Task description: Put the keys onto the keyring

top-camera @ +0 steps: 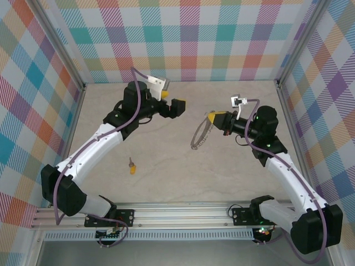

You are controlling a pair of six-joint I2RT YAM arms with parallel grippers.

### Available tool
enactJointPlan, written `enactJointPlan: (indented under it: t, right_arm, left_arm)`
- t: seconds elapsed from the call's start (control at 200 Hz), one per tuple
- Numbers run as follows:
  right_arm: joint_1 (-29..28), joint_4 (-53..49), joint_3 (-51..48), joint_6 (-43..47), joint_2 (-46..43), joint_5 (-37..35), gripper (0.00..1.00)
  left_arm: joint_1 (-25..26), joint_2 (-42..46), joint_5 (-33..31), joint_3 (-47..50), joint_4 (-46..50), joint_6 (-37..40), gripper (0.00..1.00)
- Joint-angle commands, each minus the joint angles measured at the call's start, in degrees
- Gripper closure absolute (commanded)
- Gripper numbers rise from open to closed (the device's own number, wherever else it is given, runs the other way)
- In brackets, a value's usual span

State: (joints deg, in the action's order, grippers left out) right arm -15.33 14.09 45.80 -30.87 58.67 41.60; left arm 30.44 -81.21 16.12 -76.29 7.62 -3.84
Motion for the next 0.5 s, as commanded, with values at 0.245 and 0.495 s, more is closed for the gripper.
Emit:
enactJointPlan:
  t: [0.245, 0.495]
  right_arm:
    - [0.08, 10.26, -0.23, -2.21, 1.20, -4.33, 1.00]
    - [0.05, 21.44, 1.09, -4.41, 5.34, -2.53, 1.00]
  left_arm:
    - [-0.55, -3.87, -7.48, -8.64, 8.84, -1.71, 0.00]
    - [-0.68, -5.04, -7.52, -10.53, 4.63, -4.35, 0.00]
